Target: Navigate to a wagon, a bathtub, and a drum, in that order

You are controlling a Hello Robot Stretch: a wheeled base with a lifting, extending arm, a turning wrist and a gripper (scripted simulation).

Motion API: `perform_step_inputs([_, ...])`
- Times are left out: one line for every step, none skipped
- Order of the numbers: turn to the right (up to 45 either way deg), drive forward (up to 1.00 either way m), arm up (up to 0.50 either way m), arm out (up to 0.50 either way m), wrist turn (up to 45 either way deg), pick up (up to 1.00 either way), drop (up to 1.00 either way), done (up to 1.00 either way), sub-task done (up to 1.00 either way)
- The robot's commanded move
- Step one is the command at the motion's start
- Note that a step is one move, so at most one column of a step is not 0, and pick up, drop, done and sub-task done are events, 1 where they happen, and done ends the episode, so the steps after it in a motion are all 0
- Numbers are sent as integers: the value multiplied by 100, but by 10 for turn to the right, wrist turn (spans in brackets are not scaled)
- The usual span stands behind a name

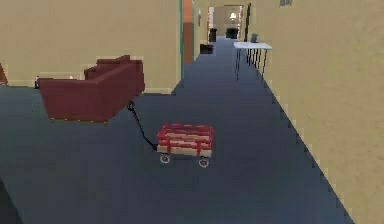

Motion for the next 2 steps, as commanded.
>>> perform_step_inputs([180,0,0,0,0,0,0,0,0])
perform_step_inputs([0,100,0,0,0,0,0,0,0])
